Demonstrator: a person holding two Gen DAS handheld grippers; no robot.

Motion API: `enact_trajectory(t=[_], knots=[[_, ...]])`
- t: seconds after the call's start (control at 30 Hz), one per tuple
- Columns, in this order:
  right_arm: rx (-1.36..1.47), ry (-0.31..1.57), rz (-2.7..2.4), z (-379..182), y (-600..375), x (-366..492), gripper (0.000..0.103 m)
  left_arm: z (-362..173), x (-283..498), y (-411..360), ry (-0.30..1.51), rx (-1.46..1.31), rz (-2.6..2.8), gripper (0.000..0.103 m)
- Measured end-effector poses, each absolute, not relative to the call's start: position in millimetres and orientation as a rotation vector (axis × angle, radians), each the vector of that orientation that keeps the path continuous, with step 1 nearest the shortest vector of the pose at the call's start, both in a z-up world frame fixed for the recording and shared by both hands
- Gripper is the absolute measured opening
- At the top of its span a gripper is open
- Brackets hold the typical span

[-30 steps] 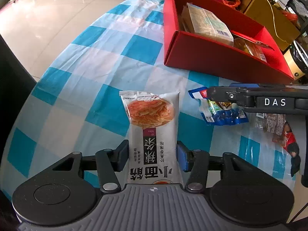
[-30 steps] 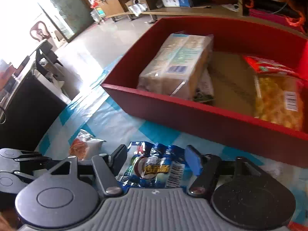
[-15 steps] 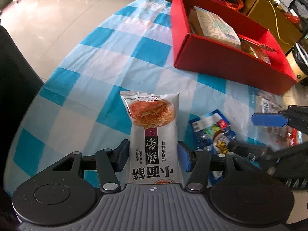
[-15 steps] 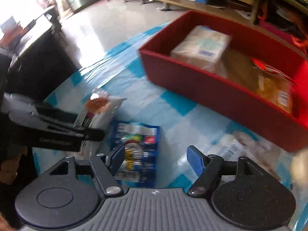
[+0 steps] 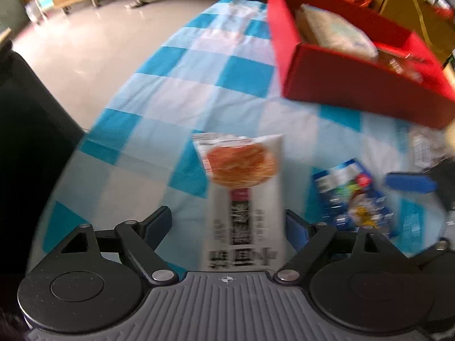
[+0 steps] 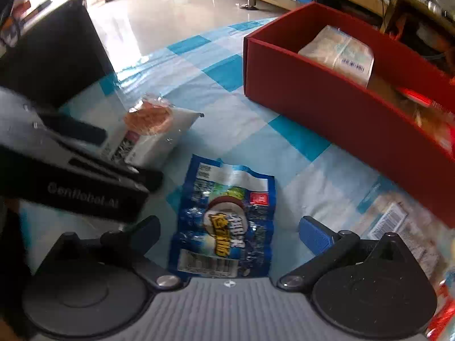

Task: Organize snacks
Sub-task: 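Close left tool on the noodle pack while right tool closes on the blue sausage pack, then carry the noodle pack with left tool while right tool carries the sausage pack over the box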

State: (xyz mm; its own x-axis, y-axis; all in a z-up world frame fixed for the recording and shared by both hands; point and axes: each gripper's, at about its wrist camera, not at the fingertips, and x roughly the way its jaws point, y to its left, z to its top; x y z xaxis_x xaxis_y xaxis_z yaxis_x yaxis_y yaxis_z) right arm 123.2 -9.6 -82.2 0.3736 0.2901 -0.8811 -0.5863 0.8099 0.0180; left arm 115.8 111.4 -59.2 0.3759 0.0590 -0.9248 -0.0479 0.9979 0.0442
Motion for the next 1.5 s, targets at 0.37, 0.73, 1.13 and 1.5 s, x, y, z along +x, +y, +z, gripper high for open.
enact_trajectory(t=[0.37,0.73,1.13,1.5], knots=[[-0.296,1.047,0.562,-68.0,-22.7,129.1,0.07,-54.2,111.9,109.9,1.17,0.003,0.059,0.073],[-0.237,1.003,0.508,-40.7,-49.7,125.1,0.07,-44.1,109.9,99.9,1.183,-0.078,-0.019,0.054],[-0.171,0.912,0.428,-9.1,-84.8,121.7,0.07,-17.1,109.5,73.0,1.105,-0.048,-0.062,0.054],[-0.079,0.833,0.372,17.4,-114.8,132.0,0.07,7.6,118.2,46.2,1.031,-0.018,-0.088,0.054]])
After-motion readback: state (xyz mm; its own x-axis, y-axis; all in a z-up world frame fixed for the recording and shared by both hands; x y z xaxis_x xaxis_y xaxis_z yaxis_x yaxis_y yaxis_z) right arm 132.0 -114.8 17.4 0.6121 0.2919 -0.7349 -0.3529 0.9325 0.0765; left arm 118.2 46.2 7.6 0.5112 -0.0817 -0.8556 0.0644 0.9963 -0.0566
